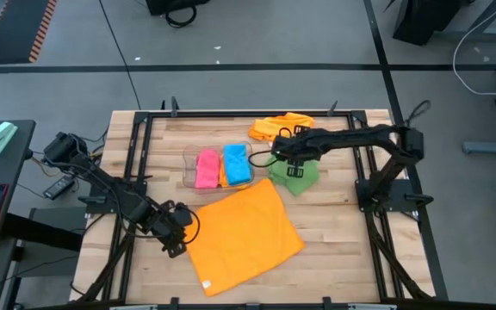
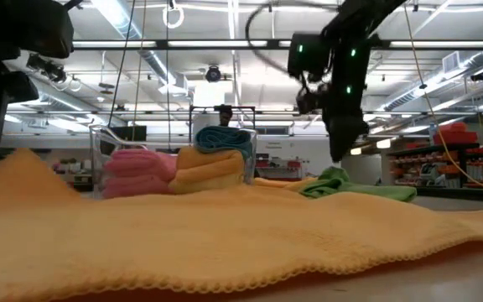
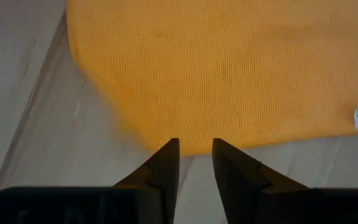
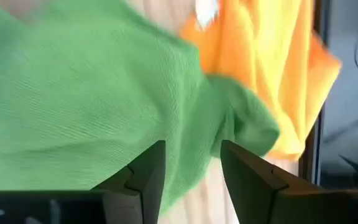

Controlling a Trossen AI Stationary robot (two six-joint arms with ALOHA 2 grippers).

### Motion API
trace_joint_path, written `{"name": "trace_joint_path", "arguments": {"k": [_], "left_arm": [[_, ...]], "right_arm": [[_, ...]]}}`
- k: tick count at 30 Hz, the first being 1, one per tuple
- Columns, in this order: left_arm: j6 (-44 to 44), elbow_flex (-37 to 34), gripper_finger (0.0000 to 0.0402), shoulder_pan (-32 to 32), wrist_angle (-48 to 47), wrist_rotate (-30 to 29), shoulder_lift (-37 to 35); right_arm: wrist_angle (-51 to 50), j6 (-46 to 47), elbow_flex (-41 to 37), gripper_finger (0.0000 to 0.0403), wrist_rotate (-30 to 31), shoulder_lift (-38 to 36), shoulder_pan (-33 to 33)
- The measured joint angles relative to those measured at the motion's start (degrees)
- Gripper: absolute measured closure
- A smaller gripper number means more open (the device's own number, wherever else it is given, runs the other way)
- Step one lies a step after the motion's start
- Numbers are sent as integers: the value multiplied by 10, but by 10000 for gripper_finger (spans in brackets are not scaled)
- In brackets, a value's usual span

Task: Fold microfiber towels
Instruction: Fold the bottom orange microfiber cloth

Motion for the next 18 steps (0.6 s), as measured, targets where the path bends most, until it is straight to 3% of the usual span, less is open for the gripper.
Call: {"name": "trace_joint_path", "arguments": {"k": [9,18], "left_arm": [[39,0,298,-2,9,0,0],[362,1,297,-60,59,-2,51]], "right_arm": [[112,39,-10,240,-156,-106,98],[214,71,-15,241,-171,-89,247]]}}
